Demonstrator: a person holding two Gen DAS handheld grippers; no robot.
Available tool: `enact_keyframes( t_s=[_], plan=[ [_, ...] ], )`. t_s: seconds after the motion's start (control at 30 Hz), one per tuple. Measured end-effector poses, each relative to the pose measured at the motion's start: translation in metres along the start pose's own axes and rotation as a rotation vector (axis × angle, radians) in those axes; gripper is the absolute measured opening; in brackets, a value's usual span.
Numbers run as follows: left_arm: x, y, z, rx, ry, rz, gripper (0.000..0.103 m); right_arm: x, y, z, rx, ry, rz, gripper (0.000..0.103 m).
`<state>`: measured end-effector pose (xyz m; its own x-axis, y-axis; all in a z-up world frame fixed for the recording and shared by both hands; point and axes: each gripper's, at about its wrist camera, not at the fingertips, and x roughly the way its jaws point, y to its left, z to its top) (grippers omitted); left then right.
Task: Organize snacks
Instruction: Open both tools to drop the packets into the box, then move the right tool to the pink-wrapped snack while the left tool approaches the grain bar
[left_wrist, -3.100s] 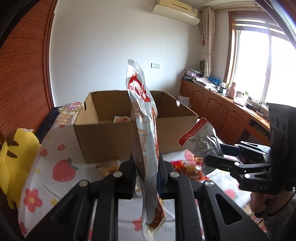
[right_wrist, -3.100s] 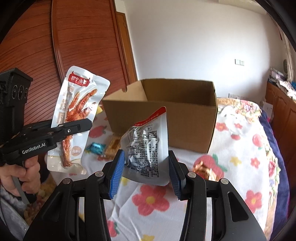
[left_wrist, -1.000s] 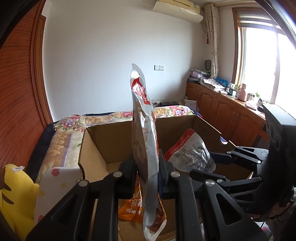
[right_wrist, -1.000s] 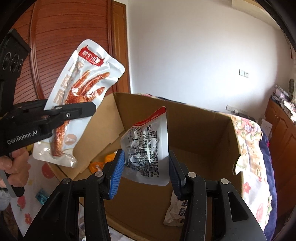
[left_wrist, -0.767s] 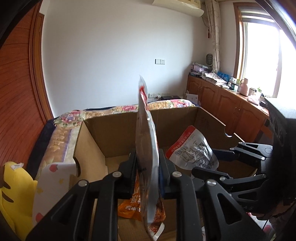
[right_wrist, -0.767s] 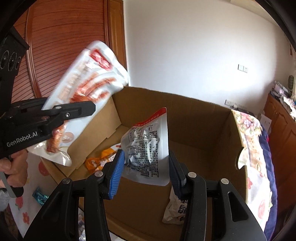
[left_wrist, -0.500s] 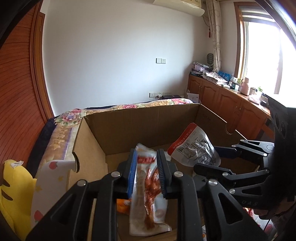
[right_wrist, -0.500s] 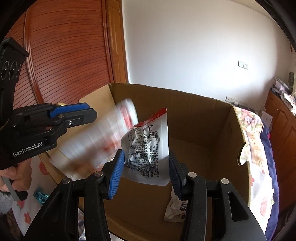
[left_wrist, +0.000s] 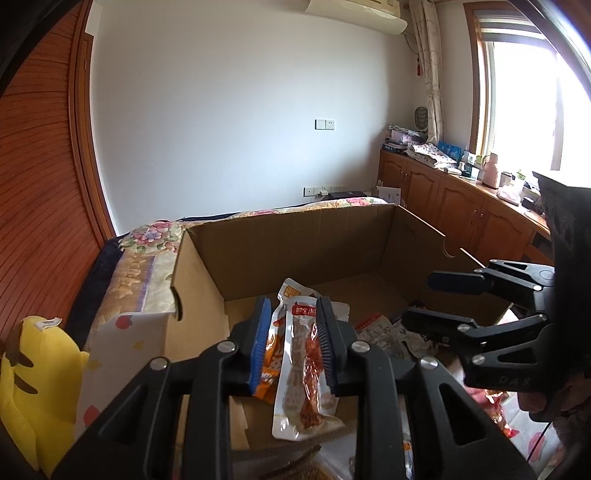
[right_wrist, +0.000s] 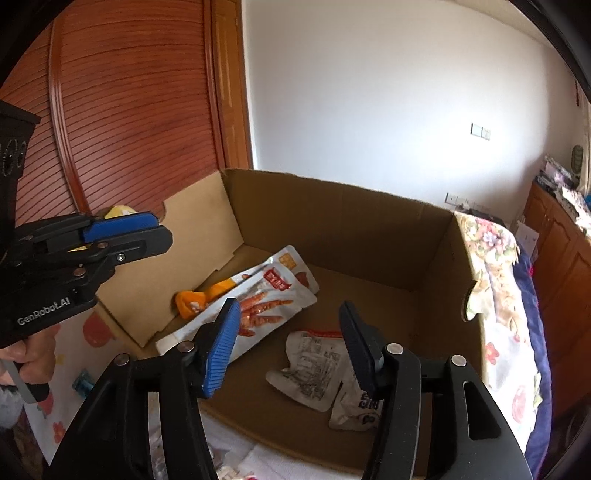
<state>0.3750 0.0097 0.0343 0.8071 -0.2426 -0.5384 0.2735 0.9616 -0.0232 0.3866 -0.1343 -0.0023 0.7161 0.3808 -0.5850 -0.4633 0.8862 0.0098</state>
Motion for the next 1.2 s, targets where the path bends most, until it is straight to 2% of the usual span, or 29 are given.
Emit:
enact_keyframes(
  t_s=[0.33, 0.63, 0.83, 1.2],
  plan=[
    [-0.043, 0.001, -0.017, 0.003, -0.017, 0.010, 0.027, -0.061, 0.009, -0.011, 0.016, -0.037, 0.000, 0.057],
    [-0.063, -0.001, -0.049, -0.004, 0.017, 0.006, 0.031, -0.109, 0.010, -0.049, 0.058, -0.036, -0.015, 0.057],
    [-0.059, -0.006, -0.076, -0.007, 0.067, 0.002, 0.031, -0.112, 0.010, -0.081, 0.074, 0.015, -0.017, 0.056],
    [-0.036, -0.018, -0.122, -0.016, 0.189, -0.020, 0.033, -0.084, 0.012, -0.118, 0.069, 0.143, 0.028, 0.056]
  ],
)
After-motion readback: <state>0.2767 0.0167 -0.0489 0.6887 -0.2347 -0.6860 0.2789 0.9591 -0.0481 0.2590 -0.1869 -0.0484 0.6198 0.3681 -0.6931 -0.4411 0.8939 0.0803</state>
